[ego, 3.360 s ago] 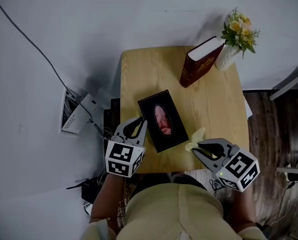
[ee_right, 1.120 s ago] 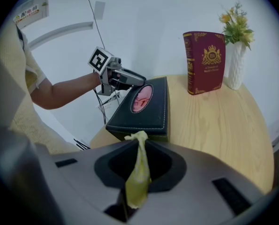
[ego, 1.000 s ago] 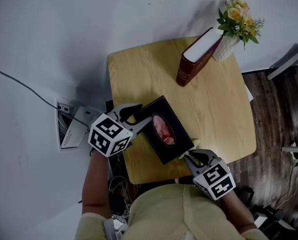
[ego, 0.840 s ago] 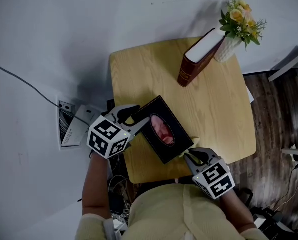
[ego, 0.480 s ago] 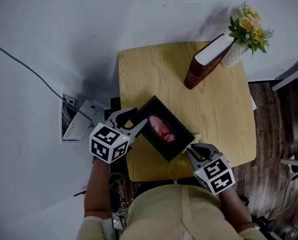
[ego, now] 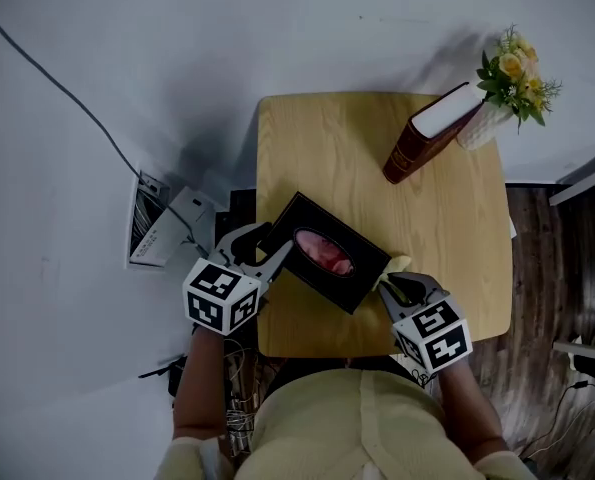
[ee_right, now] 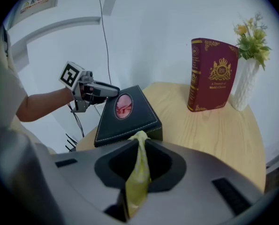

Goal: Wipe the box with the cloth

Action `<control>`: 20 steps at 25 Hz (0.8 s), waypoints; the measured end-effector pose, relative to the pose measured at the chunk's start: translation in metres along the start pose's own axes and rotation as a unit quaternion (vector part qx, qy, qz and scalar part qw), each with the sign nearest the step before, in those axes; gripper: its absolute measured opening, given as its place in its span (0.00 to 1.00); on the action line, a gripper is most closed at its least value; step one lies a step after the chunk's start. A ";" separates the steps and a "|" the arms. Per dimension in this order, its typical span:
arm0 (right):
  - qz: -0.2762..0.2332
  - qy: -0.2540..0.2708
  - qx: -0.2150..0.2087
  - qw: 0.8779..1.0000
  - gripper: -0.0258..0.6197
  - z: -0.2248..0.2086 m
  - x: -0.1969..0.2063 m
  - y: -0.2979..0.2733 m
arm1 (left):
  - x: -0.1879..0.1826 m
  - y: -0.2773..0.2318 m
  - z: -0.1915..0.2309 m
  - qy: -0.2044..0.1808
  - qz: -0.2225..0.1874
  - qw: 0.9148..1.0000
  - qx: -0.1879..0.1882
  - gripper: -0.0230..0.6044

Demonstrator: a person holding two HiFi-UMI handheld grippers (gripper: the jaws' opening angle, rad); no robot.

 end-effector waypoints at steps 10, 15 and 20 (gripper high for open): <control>-0.023 -0.007 0.028 0.999 0.13 -0.029 -0.022 -0.017 | 0.012 0.013 -0.010 0.017 -0.022 0.999 -0.033 0.36; -0.039 -0.027 0.041 0.998 0.13 -0.043 -0.036 -0.027 | 0.017 0.016 -0.015 0.029 -0.037 0.998 -0.049 0.36; -0.050 -0.034 0.048 0.997 0.13 -0.051 -0.049 -0.037 | 0.021 0.019 -0.018 0.038 -0.048 0.996 -0.061 0.36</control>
Point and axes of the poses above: the fingertips, and each gripper's own axes: y backward along the fingers, z to its left, x out of its underside, the point moved 4 cm from there along y, backward along the fingers, and after that the axes turned 13 degrees about x, right-handed, at the moved point
